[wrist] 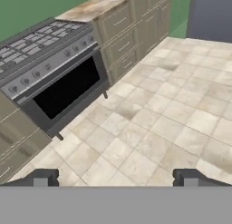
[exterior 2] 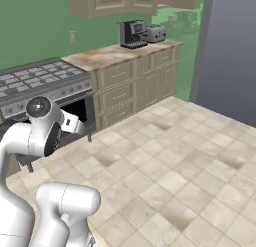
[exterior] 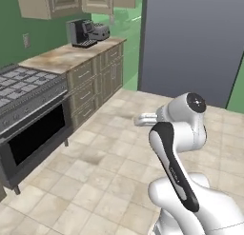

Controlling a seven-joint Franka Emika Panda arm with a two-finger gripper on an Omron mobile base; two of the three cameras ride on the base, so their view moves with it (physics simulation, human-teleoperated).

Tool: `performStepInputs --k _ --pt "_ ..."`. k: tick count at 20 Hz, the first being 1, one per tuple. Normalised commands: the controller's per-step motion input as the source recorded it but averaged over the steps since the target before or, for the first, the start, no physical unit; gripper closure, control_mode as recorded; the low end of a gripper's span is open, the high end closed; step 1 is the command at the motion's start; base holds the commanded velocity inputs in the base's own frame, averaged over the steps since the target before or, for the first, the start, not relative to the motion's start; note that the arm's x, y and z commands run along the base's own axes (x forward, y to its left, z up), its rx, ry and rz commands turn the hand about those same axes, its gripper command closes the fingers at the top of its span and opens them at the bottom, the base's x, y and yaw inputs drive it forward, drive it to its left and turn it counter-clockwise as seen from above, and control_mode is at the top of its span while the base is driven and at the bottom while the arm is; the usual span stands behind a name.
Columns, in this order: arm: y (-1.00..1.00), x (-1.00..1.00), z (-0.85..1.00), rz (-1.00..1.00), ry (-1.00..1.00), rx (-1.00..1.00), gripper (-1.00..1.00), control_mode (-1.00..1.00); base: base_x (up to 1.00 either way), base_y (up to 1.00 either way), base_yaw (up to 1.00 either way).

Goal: Move the bowls from the cabinet to the plates on the dining table.

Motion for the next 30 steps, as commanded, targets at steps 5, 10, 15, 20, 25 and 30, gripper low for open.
performStepInputs --k 5,10,15,20,25,30 --pt "0.00 0.00 0.00 0.00 0.00 0.00 -1.00 1.00 0.92 -0.82 0.09" --pt "0.00 0.00 0.00 0.00 0.00 0.00 -1.00 1.00 1.00 -0.77 0.12" --pt "0.00 0.00 0.00 0.00 0.00 0.00 -1.00 1.00 1.00 -0.67 0.20" --pt "0.00 0.00 0.00 0.00 0.00 0.00 -1.00 1.00 1.00 -0.64 0.27" --pt "0.00 0.00 0.00 0.00 0.00 0.00 -1.00 1.00 1.00 -0.66 0.32" --pt "0.00 0.00 0.00 0.00 0.00 0.00 -1.00 1.00 1.00 -0.73 0.34"
